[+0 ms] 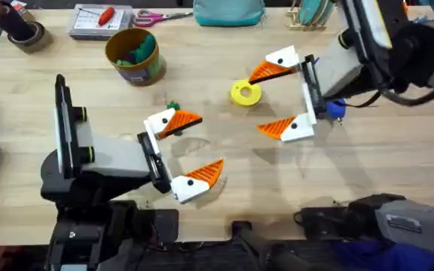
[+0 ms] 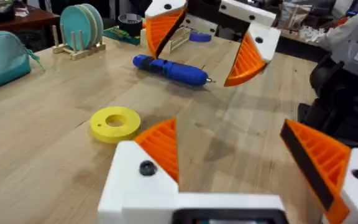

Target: Pick up the gripper from the table and insert it into the empty holder that is missing its gripper. Then pick up a screw, insert it into the mounting hole, and use the screwdriver to tighten it. Finally, clean up the table by picking up the vegetable and placing it into the bucket.

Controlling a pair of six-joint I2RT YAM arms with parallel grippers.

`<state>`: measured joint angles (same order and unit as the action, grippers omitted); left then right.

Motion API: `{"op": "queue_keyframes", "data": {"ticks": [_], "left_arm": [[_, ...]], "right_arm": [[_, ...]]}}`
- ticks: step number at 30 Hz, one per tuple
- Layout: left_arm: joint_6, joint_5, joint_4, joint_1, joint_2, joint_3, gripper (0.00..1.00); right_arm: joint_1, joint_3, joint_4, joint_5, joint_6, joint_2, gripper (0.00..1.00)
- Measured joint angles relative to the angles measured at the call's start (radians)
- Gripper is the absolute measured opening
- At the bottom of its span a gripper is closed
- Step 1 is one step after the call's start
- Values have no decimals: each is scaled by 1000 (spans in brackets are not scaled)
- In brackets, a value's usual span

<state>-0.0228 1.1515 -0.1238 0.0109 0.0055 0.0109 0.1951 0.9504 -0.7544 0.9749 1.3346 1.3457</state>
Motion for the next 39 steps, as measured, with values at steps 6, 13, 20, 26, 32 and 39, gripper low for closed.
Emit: {"op": "queue_keyframes", "data": {"ticks": [6, 13, 20, 26, 32, 39], "left_arm": [[0, 0, 0, 0, 0, 0, 985], [0, 0, 0, 0, 0, 0, 985], [0, 0, 0, 0, 0, 0, 985], [-1, 0, 0, 0, 0, 0, 817], [4, 0, 0, 0, 0, 0, 17], [5, 0, 0, 0, 0, 0, 11]], "right_arm": [[0, 0, 0, 0, 0, 0, 996], [0, 0, 0, 0, 0, 0, 996], [0, 0, 0, 0, 0, 0, 996], [0, 0, 0, 0, 0, 0, 996], [0, 0, 0, 0, 0, 0, 996], [0, 0, 1, 0, -8, 0, 996]]}}
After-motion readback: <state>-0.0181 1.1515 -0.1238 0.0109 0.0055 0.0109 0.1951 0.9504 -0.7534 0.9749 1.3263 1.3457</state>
